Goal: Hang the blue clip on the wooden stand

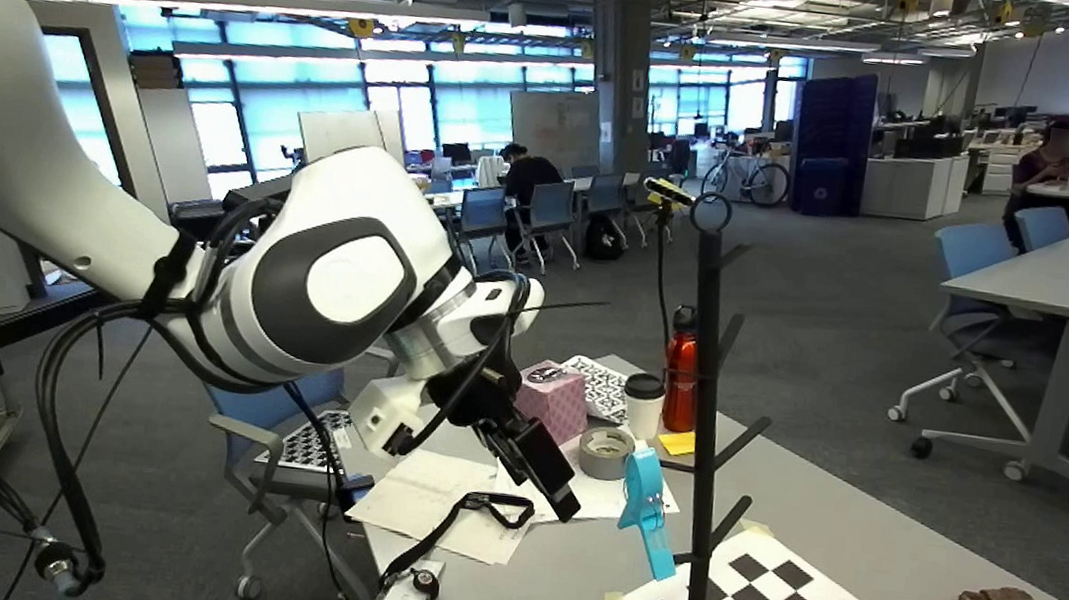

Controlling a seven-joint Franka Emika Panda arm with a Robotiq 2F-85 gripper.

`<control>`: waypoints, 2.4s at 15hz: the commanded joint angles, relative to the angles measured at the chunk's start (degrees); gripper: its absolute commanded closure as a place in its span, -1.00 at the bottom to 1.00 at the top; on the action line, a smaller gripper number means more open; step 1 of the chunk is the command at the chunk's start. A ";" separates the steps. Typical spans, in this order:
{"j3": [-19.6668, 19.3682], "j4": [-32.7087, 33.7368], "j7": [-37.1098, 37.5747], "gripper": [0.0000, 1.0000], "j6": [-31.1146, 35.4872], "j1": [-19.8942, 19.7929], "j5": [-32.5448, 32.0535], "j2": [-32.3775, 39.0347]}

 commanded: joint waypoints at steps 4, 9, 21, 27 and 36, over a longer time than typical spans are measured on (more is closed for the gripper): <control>7.86 -2.97 -2.41 -1.00 -6.14 -5.31 4.64 -6.09; 10.77 -4.85 -1.21 -1.00 -6.62 -7.19 4.38 -9.09; 13.98 -5.82 -0.78 -1.00 -5.20 -8.92 4.39 -10.21; 13.98 -5.82 -0.78 -1.00 -5.20 -8.93 4.39 -10.21; 13.99 -5.82 -0.78 -1.00 -5.20 -8.93 4.39 -10.21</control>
